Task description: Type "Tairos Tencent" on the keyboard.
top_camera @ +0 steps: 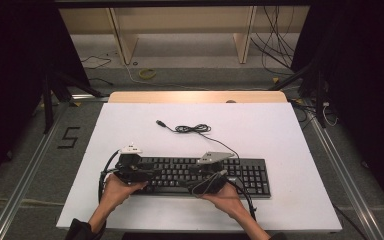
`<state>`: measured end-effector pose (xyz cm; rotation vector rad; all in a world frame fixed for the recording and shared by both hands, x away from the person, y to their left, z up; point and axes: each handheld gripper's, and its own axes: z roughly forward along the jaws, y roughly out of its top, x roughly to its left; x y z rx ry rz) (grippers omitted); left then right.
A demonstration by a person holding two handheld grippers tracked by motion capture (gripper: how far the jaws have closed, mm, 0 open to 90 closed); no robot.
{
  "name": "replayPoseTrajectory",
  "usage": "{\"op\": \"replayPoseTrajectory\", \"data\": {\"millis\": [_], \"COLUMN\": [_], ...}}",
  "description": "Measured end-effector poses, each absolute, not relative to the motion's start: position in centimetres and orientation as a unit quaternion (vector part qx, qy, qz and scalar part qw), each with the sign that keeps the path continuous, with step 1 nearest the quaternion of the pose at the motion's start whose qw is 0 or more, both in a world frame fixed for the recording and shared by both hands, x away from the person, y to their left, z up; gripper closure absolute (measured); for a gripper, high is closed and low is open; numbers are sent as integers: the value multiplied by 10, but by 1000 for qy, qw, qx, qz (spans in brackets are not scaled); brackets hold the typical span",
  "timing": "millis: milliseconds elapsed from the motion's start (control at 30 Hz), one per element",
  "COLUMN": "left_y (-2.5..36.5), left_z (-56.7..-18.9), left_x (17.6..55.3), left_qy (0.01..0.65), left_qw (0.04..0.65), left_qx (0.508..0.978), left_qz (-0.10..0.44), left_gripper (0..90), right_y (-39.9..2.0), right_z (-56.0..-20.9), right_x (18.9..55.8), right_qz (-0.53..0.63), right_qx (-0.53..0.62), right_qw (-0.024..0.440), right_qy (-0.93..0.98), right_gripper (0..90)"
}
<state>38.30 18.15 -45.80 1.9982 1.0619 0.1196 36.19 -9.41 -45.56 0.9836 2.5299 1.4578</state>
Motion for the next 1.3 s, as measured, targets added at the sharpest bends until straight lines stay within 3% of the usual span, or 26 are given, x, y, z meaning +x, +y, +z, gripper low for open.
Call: {"op": "replayPoseTrajectory", "data": {"millis": [467, 1033, 1300], "left_y": [188, 194, 195], "left_z": [-454, -451, -452], "left_x": [375, 365, 361], "left_qy": [427, 420, 416], "left_qw": [448, 474, 483], "left_qx": [783, 771, 768], "left_qz": [55, 64, 64], "left_gripper": [414, 370, 360], "right_y": [-90, -78, -67], "right_z": [-457, -464, -468], "right_x": [360, 358, 361], "right_qz": [468, 437, 423], "right_qx": [309, 302, 300], "right_qw": [31, 43, 44], "right_qy": [827, 846, 854], "right_gripper": [426, 776, 857]}}
